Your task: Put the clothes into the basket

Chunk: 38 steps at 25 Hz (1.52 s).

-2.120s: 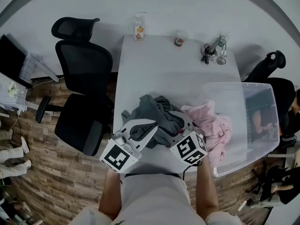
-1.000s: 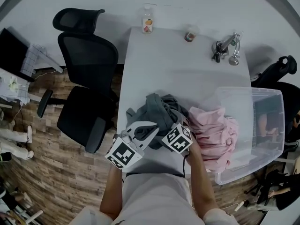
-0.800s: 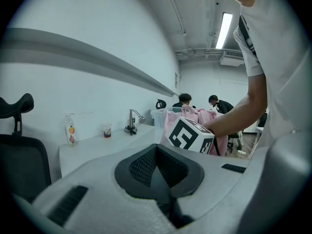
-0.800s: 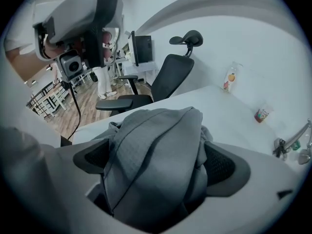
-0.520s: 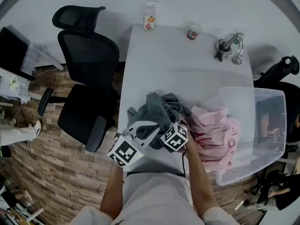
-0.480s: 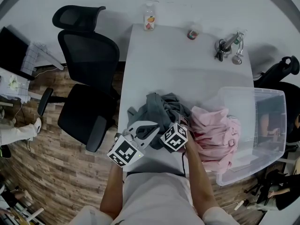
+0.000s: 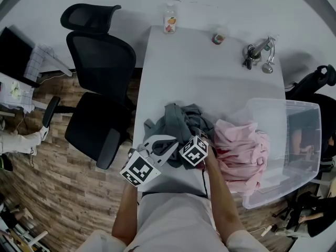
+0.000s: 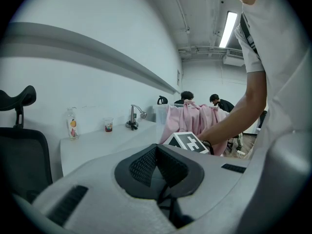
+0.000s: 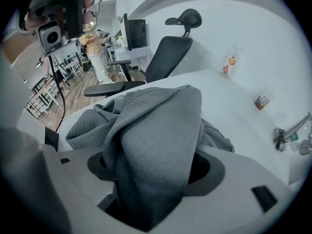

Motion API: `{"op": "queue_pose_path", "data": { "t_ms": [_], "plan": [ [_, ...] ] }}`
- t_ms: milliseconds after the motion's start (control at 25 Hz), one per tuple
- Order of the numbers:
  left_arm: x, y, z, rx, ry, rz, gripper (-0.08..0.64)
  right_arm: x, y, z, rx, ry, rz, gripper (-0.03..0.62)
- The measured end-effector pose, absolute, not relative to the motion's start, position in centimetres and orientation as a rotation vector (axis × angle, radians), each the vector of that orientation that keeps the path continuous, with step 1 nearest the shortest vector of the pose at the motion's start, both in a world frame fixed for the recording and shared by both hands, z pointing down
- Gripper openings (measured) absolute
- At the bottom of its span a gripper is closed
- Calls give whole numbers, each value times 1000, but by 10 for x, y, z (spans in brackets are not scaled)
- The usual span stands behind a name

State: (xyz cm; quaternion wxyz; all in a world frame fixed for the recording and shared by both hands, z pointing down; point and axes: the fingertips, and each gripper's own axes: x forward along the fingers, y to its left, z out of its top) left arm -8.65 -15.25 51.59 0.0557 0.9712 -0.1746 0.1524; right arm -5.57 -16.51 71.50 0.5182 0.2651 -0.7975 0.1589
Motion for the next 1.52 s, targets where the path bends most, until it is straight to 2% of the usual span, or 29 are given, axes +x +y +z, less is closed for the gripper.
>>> {"op": "queue_pose_path", "data": {
  "t_ms": [160, 400, 880, 1520],
  "plan": [
    [-87, -152, 517, 2945, -534, 460, 5, -54, -165, 714, 649, -1921, 420, 227],
    [-87, -150, 515, 2949, -533, 458, 5, -54, -163, 711, 678, -1928, 506, 169],
    [-89, -144, 506, 2982, -531, 471, 5, -59, -156, 669, 783, -2041, 623, 149],
    [-91, -129, 467, 3090, -472, 419, 5, -69, -155, 558, 1022, -2246, 593, 146]
  ]
}}
